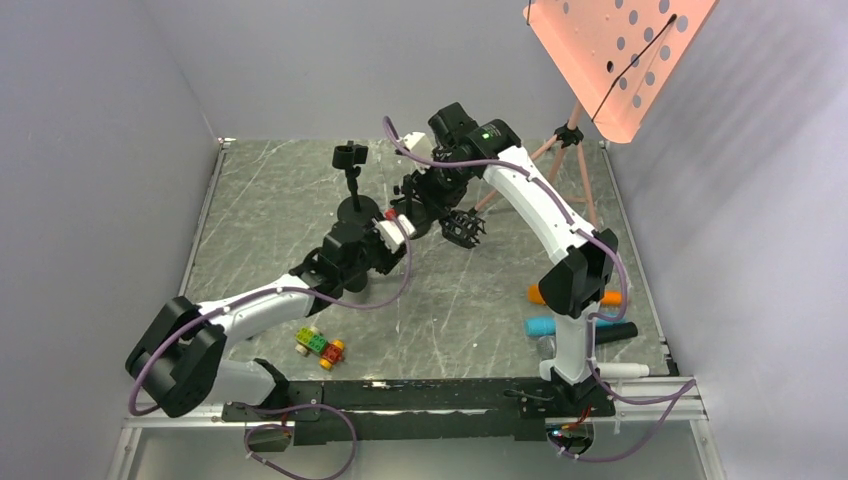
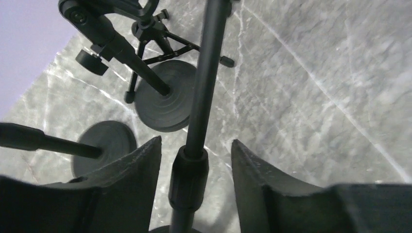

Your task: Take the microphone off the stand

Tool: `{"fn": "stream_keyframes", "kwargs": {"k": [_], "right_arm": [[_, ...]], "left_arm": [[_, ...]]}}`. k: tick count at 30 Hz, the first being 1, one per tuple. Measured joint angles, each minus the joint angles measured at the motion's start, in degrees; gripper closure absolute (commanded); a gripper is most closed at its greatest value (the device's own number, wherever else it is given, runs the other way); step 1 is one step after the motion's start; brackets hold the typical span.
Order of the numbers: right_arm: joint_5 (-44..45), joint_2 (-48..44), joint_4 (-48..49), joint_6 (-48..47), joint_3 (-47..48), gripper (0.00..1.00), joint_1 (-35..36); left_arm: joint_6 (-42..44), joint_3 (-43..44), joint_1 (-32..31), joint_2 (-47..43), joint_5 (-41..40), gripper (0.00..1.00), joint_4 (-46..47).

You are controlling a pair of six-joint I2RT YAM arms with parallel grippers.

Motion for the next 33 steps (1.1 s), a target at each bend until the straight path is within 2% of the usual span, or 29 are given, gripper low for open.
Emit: {"fn": "stream_keyframes", "kwargs": {"k": [2, 8, 12, 16, 19, 25, 30, 33], "right_arm": [[0.61, 0.00, 0.13, -0.83, 0.04, 1.00, 0.39], [3.43, -2.21, 1.60, -9.62, -1.84, 1.00, 1.57], [6.51, -12.90, 7.85, -19.12, -15.52, 1.00, 4.72], [9.88, -25.35, 13.51, -28.81, -29.33, 1.00, 12.35], [10.23, -29.33, 14.14, -33.59, -32.85, 1.00, 16.85], [11.93, -28.70, 15.61, -36.94, -33.18, 1.00, 16.33], [14.95, -28.68, 17.18, -38.12, -34.18, 1.00, 16.35], [16.74, -28.61, 18.49, -38.84, -34.67, 1.00, 16.35]], "left_arm": [[-2.38, 0.74, 2.38, -1.16, 4.63, 0.28, -2.16], [-6.25, 4.28, 12.20, -4.33, 25.27, 0.23, -10.97], [-3.19, 8.11, 15.52, -4.00, 38.97, 0.23, -19.21], [1.20, 12.39, 16.41, -0.81, 48.72, 0.26, -26.21], [5.31, 15.13, 16.57, 3.17, 54.21, 0.30, -30.69], [13.14, 19.30, 16.94, 9.90, 62.40, 0.38, -38.25], [19.61, 25.20, 17.22, 14.56, 65.92, 0.38, -47.15], [25.40, 28.28, 17.31, 16.04, 67.63, 0.37, -55.60]]}}
